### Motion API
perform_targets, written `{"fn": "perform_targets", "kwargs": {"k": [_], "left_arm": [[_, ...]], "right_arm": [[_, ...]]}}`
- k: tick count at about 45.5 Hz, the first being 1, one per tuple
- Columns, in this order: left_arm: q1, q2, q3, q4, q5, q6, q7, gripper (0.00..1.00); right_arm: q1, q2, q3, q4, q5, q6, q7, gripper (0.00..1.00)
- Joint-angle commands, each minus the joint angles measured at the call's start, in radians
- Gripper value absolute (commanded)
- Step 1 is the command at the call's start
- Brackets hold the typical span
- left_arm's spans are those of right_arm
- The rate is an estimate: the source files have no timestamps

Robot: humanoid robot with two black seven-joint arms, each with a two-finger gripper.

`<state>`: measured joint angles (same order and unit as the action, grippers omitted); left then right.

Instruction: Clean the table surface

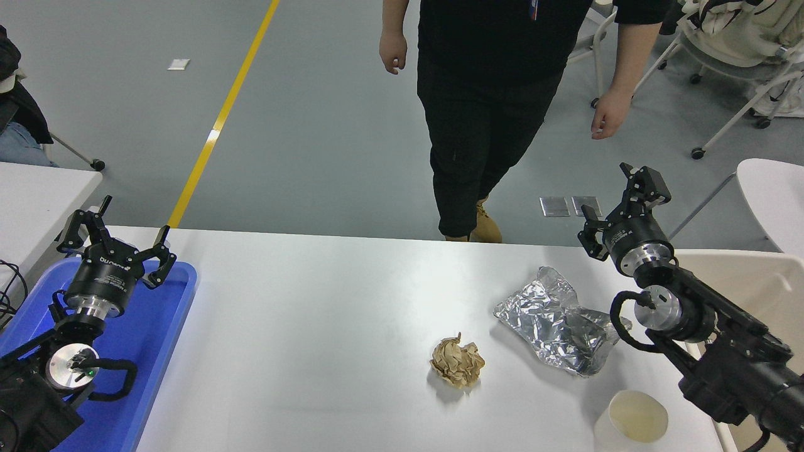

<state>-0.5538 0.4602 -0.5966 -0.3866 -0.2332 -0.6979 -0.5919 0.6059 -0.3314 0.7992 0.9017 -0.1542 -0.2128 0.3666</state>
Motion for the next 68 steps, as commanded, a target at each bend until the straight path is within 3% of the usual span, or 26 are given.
{"fn": "perform_targets", "kwargs": {"k": [1,45,68], "left_arm": [[0.000,-0.002,0.001,0.000,0.000,0.000,0.000,1.00],[0.000,0.000,0.000,-0.001,0.000,0.000,0.000,1.00],[0.000,0.000,0.000,-0.001,0.000,-0.002,0.000,1.00]], "right_arm": [[0.000,-0.001,0.000,0.000,0.002,0.001,0.000,1.00],[0.025,-0.015,-0.020,-0.003,0.048,0.024,-0.009,1.00],[0.051,-0.144,-0.075,-0.004,0.047,0.219,-0.005,1.00]]}}
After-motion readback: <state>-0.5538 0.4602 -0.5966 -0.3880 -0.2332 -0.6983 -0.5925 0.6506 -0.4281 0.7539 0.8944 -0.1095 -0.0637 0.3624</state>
